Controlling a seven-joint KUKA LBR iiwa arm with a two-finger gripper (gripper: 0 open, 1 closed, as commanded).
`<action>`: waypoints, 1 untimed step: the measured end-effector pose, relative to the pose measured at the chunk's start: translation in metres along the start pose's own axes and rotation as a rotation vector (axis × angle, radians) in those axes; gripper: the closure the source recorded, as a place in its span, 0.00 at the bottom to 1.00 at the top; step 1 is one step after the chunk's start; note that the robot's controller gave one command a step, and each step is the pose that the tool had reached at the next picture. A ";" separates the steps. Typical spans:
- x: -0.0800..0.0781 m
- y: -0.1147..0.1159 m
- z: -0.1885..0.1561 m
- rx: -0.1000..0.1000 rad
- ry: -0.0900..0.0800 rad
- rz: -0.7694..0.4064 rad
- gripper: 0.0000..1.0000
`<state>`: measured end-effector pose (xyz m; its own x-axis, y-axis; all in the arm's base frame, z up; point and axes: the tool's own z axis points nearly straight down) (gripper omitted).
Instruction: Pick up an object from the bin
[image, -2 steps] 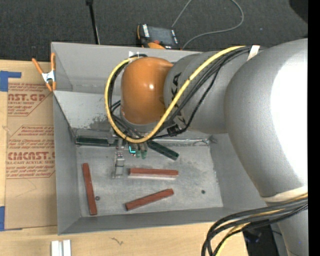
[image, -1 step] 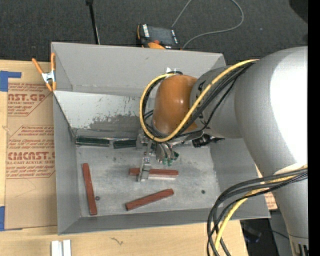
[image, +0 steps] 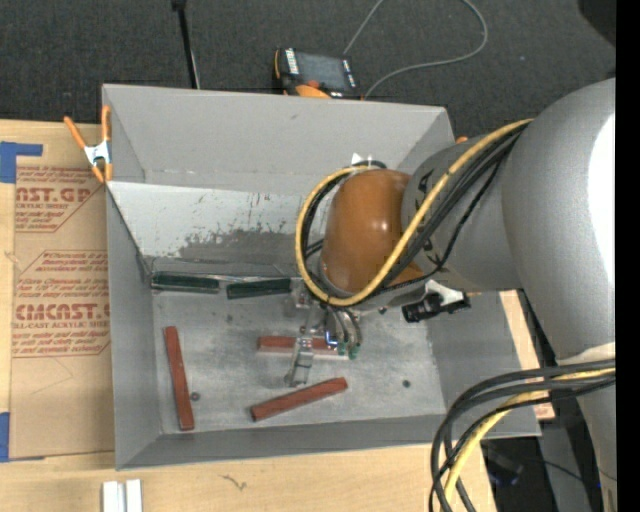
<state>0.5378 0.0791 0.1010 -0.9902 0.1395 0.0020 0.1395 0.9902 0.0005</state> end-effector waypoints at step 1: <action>-0.001 -0.010 -0.013 -0.001 -0.004 0.041 0.00</action>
Offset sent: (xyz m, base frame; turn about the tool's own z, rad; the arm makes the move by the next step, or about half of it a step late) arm -0.0008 -0.0107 0.0128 0.0416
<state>0.5373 0.0693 0.1138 -0.9837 0.1797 -0.0015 0.1797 0.9837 0.0012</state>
